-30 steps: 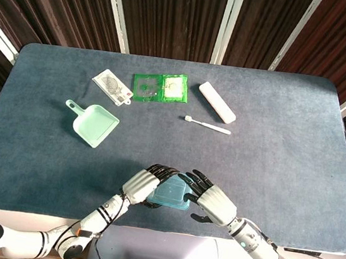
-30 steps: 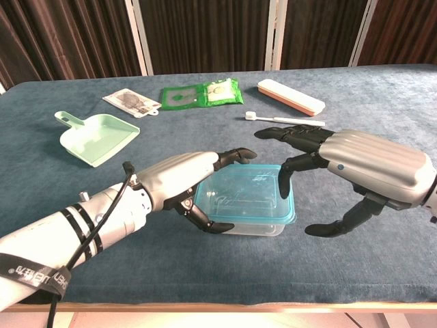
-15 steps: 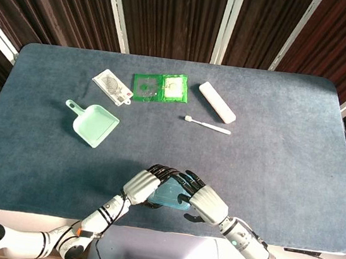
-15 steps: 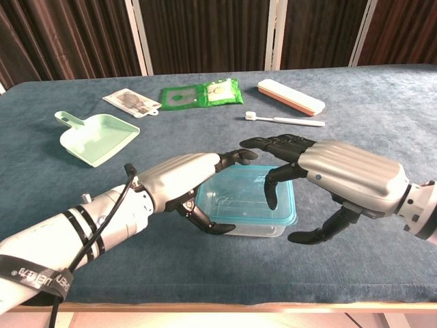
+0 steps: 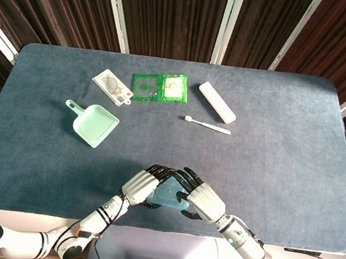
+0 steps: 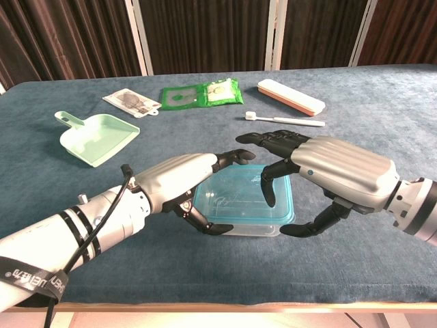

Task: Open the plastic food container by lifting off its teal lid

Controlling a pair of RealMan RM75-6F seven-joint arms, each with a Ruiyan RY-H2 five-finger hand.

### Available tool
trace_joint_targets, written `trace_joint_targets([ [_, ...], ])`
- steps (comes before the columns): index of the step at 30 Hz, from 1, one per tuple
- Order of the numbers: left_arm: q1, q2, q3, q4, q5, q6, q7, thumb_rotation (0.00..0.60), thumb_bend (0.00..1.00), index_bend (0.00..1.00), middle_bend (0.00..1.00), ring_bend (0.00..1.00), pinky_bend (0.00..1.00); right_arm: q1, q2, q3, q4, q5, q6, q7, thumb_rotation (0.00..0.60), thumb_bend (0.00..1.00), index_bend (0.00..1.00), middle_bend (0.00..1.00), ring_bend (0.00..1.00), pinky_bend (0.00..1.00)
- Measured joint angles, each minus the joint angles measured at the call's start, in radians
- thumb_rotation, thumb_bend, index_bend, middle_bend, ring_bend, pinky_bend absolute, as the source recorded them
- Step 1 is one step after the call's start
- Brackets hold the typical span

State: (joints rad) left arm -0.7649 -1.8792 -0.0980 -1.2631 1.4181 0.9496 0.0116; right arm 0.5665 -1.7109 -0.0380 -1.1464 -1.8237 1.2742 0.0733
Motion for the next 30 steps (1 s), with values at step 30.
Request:
trace_joint_targets([
  [30,0.001,-0.025,0.019,0.046,0.025,0.002,0.014,0.6,0.29,0.04,0.76,0.55,0.67,0.006,0.029,0.002,-0.048,0.037,0.031,0.027,0.6,0.35,0.65,0.1,0.0,0.0],
])
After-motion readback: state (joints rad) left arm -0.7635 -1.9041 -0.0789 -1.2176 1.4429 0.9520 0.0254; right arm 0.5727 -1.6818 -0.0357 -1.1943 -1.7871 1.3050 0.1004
